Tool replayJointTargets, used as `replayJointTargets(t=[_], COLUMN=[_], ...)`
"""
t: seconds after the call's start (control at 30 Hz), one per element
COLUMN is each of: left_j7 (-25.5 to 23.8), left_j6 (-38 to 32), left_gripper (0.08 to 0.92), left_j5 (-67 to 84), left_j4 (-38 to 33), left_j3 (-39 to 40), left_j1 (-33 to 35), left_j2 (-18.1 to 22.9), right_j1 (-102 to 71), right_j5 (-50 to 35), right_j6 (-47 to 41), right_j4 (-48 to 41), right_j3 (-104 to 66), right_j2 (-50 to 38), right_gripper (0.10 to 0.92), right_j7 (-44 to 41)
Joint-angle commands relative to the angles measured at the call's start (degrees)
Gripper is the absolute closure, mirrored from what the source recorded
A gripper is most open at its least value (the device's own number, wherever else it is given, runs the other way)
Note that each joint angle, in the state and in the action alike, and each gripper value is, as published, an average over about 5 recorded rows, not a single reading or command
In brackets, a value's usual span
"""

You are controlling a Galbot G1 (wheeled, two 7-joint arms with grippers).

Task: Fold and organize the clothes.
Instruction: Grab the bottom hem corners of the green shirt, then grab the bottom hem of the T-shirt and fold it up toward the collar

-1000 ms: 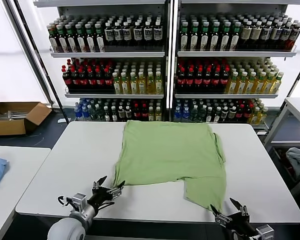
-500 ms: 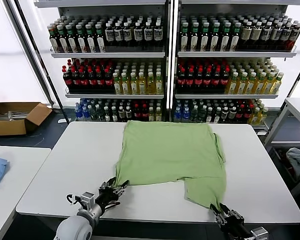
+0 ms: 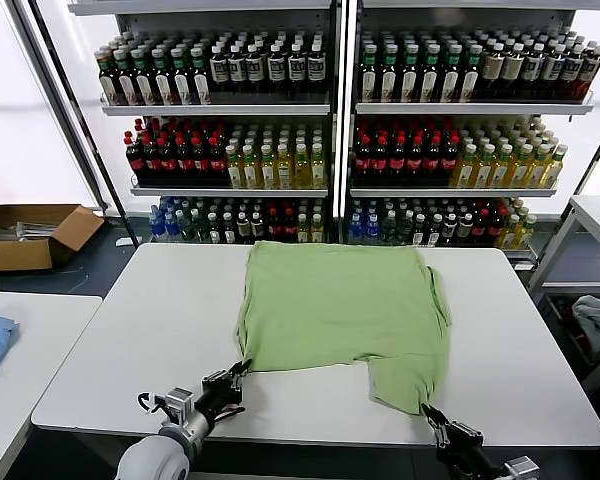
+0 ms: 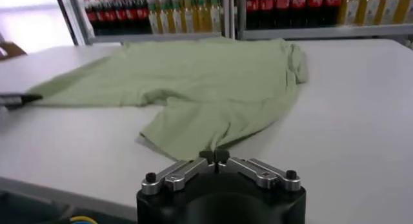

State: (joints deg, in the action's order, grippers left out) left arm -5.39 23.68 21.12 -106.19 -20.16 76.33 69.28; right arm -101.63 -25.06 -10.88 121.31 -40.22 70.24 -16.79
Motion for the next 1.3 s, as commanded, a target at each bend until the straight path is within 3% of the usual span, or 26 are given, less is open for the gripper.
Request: replayJointTargets(t=[0.03,0.53,0.77,1.0,1.3], left_j7=[0.42,2.69,3.18,3.98,4.18], left_j6=[-0.63,-0.10,0.15,1.07,1.30], left_gripper=[0.909,0.910,0.910,0.910,0.910], left_j5=[0.46,3.24,3.64,5.97,12.70], left_j4=[-3.34,-21.31,-27.10,-26.59,-16.91], left_j3=[-1.27,-12.35,-14.93,-13.88,-12.67], left_j1=[2.18,19.52,26.04,21.47,6.45], left_j2=[0.84,1.77,2.30,0.61,-2.57], right_j1=[-0.48,-18.46,-20.67,-9.22,13.87], right_j5=[-4.13,-5.77,-11.59,-15.29,-9.97], right_j6=[6.00,16.84,18.43,17.16,19.75], right_j4=[0.87,5.14,6.21,3.63,-7.48], right_j3=[0.22,-4.63,-4.85,-2.30,1.15], right_j2=[0.06,3.81,3.74,3.62,4.94], right_gripper=[0.919,0.919,0.919,0.919,0.919], right_j7=[-2.75,-14.44,-17.89,-14.18,-6.35])
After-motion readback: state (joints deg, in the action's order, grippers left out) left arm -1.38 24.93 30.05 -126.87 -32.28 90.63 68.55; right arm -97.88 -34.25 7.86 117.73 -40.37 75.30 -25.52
